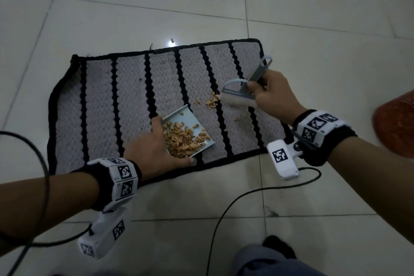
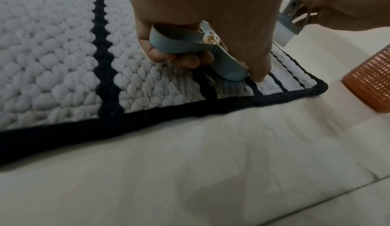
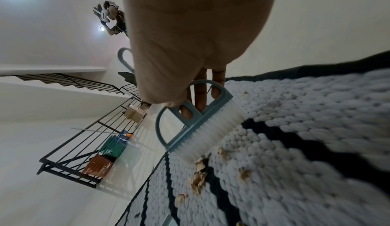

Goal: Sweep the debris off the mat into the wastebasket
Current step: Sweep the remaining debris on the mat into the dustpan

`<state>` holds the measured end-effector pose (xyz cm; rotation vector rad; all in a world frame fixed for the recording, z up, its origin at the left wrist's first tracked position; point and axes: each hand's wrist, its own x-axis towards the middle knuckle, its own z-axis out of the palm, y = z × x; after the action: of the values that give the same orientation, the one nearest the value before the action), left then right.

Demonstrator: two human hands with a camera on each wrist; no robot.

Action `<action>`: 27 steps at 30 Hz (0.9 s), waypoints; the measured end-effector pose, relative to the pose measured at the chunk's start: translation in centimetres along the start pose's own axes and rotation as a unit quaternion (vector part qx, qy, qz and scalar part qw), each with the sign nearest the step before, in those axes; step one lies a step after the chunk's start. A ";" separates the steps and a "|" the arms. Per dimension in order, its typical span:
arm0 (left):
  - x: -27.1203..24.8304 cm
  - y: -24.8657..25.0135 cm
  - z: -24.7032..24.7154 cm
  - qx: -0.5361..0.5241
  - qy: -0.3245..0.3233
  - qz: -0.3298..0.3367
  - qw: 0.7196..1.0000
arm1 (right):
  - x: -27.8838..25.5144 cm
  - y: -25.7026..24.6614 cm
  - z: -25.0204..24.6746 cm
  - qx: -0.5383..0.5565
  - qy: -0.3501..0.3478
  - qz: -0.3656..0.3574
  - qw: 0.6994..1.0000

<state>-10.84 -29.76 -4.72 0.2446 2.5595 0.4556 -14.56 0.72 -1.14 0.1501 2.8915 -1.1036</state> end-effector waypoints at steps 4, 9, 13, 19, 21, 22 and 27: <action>-0.1 0.2 0.6 -0.001 0.004 -0.014 1.000 | -1.7 1.1 -1.2 -0.031 -0.113 0.000 0.993; -0.1 0.9 0.9 -0.002 -0.010 -0.019 1.000 | -0.8 -0.3 -0.3 -0.103 -0.210 -0.075 0.969; -0.1 1.4 1.3 -0.009 -0.019 -0.017 1.000 | 1.9 -1.4 0.8 -0.114 -0.179 -0.087 0.973; -0.4 1.6 1.6 -0.039 -0.020 -0.027 0.999 | 2.7 -1.0 -0.8 -0.064 -0.125 -0.075 0.987; -0.6 1.5 1.7 -0.065 -0.014 -0.031 0.997 | 2.1 0.1 -1.6 -0.060 -0.091 -0.056 0.992; -0.7 1.4 1.8 -0.077 -0.013 -0.033 0.996 | 1.6 0.6 -1.9 -0.047 -0.073 -0.040 0.995; -0.8 1.5 1.9 -0.093 -0.014 -0.032 0.995 | -1.4 0.5 -1.2 -0.049 -0.133 -0.038 0.989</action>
<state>-9.01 -28.08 -5.29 0.1008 2.4703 0.6555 -13.12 1.77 -0.46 -0.1047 2.7222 -0.9090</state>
